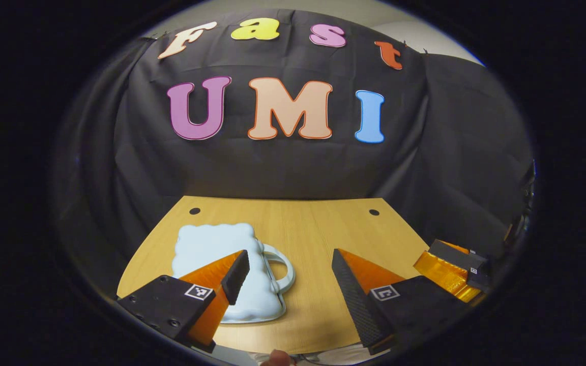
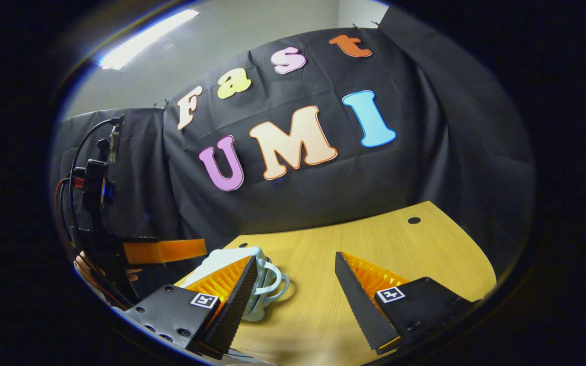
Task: First open the suitcase, pack the skin care products into it, and then close the suitcase.
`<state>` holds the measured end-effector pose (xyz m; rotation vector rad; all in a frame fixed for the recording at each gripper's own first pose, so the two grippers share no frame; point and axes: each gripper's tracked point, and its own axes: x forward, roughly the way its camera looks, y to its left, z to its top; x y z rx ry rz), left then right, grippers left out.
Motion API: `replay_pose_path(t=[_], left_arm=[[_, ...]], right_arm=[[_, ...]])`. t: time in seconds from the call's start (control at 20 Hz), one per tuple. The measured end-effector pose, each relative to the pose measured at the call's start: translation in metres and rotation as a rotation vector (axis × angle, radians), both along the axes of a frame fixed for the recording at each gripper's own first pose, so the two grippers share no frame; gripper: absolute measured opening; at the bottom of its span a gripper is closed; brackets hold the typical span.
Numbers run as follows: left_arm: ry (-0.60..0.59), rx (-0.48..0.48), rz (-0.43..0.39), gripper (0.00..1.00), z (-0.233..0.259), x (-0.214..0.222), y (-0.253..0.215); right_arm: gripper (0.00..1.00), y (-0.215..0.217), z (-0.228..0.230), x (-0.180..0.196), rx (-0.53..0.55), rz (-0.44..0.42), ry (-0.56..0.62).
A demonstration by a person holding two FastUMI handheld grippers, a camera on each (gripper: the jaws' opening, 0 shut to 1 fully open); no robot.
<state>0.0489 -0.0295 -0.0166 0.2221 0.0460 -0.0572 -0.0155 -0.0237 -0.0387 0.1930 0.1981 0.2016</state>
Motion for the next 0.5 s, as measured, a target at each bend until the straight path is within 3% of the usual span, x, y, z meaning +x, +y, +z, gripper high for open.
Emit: replay_pose_path(t=[0.5], left_arm=[[-0.006,-0.002,-0.07,0.96,-0.003,-0.027,-0.017]], right_arm=[[0.97,0.002,0.018,-0.025,-0.037,-0.024,-0.048]])
